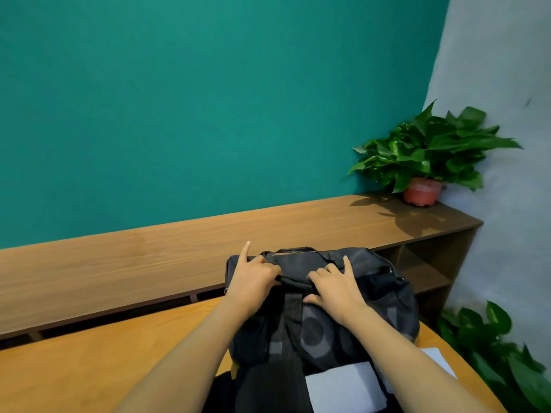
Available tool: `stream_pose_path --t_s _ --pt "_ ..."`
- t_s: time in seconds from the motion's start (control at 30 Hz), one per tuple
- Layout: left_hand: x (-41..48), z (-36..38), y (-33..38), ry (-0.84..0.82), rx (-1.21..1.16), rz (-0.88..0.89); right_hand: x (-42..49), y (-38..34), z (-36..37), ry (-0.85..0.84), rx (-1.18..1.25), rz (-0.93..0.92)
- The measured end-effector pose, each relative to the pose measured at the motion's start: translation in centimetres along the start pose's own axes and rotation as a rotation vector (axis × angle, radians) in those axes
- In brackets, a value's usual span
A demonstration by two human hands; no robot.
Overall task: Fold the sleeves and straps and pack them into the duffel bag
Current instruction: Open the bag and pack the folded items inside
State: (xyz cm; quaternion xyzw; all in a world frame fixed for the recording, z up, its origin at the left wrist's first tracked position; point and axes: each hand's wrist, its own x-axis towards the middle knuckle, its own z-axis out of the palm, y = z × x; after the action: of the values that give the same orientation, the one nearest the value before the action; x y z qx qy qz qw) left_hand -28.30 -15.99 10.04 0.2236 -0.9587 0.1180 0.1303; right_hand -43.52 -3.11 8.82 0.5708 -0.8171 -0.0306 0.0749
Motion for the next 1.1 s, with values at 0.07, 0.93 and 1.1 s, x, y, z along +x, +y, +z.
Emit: stream_pose_path --t_s 0.07,0.93,1.1 --pt "0.9 0.2 -0.5 0.122 -0.013 0.002 0.8 -0.3 -0.8 0.098 -0.015 0.003" --pt "-24.8 -22.6 -20.3 0.728 0.124 -0.399 -0.8 -30.8 -20.7 0.894 0.267 -0.287" --pt "-37.2 -22.9 -20.5 0.639 0.154 -0.555 -5.6 -39.4 -20.2 0.845 0.263 -0.498"
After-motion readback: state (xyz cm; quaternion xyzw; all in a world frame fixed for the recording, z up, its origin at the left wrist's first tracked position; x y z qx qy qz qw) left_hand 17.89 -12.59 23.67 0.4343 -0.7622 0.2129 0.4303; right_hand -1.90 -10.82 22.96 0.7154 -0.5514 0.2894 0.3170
